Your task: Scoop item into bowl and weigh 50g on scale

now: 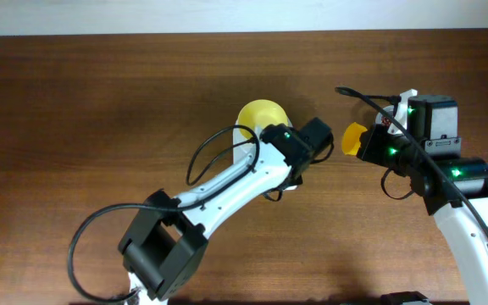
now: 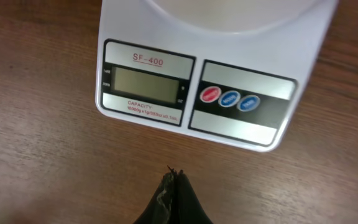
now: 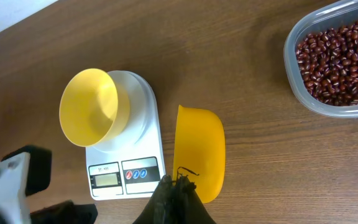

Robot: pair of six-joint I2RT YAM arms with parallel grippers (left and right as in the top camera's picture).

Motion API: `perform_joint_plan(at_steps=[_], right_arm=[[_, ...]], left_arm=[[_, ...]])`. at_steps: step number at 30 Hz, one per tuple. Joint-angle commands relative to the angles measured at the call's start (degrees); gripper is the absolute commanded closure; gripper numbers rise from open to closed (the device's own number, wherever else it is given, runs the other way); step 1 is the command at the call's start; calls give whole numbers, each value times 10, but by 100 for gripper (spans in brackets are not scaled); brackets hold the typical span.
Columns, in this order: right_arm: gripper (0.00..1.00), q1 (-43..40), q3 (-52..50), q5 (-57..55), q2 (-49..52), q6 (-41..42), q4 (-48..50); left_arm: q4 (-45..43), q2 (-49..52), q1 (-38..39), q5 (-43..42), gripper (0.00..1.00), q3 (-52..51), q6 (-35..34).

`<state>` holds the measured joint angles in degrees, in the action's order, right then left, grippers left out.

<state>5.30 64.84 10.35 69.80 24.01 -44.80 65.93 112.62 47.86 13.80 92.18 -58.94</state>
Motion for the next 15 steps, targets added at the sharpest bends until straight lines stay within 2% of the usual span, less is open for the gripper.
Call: perform_joint_plan(at_steps=[1, 6, 15], right_arm=[[96, 3, 11, -8, 1, -3, 0], [96, 3, 11, -7, 1, -3, -2], [96, 3, 11, -10, 1, -12, -8]], left_arm=[[-12, -49, 15, 30, 100, -35, 8], [-148, -109, 3, -23, 100, -131, 62], [-198, -114, -42, -31, 100, -135, 60]])
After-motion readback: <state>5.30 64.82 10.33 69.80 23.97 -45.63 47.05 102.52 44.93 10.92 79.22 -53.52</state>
